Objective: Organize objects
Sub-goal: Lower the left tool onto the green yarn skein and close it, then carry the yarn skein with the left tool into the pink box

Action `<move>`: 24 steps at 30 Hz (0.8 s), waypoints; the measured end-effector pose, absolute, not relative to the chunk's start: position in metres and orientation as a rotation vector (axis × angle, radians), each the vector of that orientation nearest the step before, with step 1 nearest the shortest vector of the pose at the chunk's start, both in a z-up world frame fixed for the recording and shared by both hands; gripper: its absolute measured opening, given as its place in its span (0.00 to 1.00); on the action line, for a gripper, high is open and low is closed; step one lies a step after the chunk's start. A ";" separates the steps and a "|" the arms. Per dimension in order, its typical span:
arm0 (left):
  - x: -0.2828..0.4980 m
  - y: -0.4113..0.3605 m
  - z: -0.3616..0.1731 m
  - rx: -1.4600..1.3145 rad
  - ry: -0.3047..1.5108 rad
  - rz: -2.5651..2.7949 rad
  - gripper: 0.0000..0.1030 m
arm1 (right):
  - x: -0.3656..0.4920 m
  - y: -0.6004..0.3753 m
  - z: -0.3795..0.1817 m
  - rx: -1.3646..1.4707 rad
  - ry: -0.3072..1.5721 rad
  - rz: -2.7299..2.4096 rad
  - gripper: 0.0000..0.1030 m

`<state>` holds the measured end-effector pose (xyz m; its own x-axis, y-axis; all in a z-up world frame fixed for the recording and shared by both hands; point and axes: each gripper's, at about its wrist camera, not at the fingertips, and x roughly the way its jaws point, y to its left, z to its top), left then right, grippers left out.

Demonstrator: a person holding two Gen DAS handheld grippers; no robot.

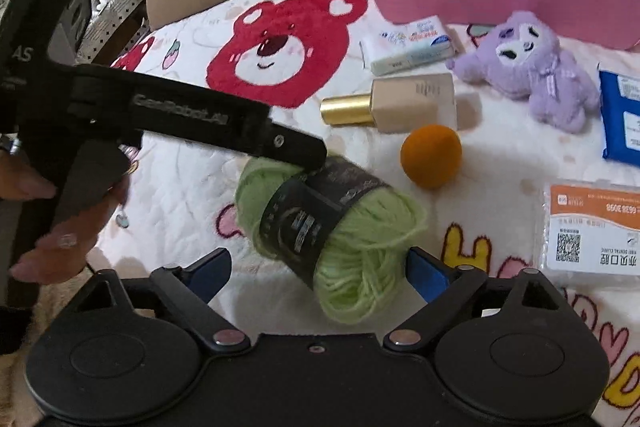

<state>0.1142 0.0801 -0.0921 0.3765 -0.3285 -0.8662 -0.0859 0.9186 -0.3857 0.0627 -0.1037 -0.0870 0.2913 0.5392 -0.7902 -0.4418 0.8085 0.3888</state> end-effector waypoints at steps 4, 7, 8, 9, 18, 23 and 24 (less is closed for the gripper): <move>0.109 0.085 -0.102 -0.540 1.199 -0.214 0.60 | 0.061 -0.106 -0.092 0.069 1.064 0.627 0.78; 0.104 0.081 -0.103 -0.541 1.192 -0.214 0.60 | 0.060 -0.104 -0.101 0.074 1.087 0.615 0.78; 0.103 0.081 -0.103 -0.547 1.191 -0.211 0.60 | 0.059 -0.104 -0.103 0.075 1.097 0.615 0.78; 0.102 0.082 -0.102 -0.550 1.188 -0.208 0.60 | 0.058 -0.104 -0.104 0.076 1.105 0.614 0.78; 0.089 0.082 -0.100 -0.554 1.132 -0.218 0.57 | 0.056 -0.100 -0.099 0.087 1.093 0.629 0.68; 0.075 0.072 -0.088 -0.532 1.073 -0.254 0.57 | 0.050 -0.101 -0.087 0.033 1.046 0.635 0.66; 0.072 0.071 -0.085 -0.527 1.057 -0.263 0.57 | 0.048 -0.102 -0.083 0.017 1.030 0.638 0.66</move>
